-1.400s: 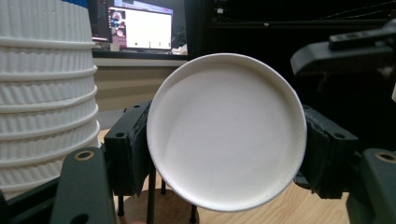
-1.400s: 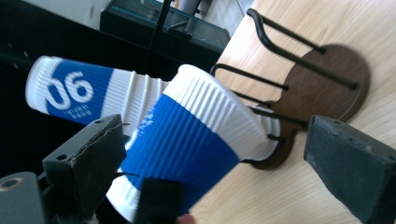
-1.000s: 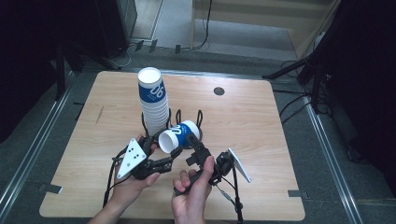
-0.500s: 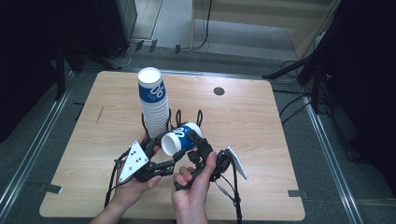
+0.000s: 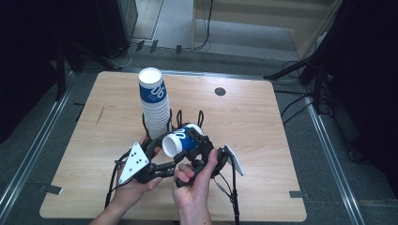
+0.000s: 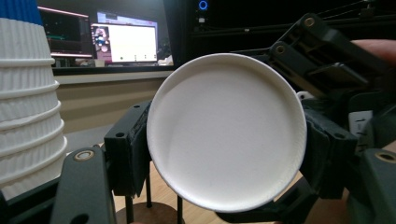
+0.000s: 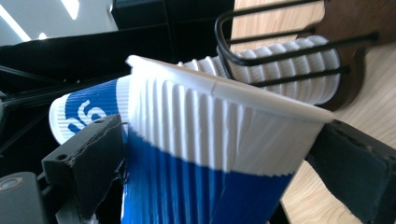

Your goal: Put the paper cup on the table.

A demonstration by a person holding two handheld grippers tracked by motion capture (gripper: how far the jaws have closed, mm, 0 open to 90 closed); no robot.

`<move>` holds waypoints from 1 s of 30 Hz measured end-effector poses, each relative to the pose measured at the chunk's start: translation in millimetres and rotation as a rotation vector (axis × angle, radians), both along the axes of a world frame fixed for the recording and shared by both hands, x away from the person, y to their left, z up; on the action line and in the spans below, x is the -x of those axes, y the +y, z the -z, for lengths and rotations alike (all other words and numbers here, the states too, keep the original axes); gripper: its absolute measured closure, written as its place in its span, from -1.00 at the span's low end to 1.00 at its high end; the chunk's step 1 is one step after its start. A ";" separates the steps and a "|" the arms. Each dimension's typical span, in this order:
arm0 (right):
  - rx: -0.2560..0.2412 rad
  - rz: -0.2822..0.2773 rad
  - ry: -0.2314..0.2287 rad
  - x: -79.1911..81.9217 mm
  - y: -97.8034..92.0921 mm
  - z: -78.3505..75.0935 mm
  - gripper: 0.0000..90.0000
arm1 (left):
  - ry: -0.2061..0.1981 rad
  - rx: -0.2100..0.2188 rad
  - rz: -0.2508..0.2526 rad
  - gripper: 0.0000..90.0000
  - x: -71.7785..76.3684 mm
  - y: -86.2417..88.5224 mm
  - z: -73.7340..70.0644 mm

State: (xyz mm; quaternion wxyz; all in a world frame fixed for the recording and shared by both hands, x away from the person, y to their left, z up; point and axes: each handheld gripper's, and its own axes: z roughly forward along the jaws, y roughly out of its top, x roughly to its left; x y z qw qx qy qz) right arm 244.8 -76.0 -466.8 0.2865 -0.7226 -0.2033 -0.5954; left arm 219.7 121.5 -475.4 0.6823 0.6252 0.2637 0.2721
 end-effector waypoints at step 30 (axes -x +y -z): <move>-0.099 -0.028 0.025 -5.8 1.2 6.4 -0.64 | 0.032 0.002 0.017 -0.36 1.4 6.8 -2.5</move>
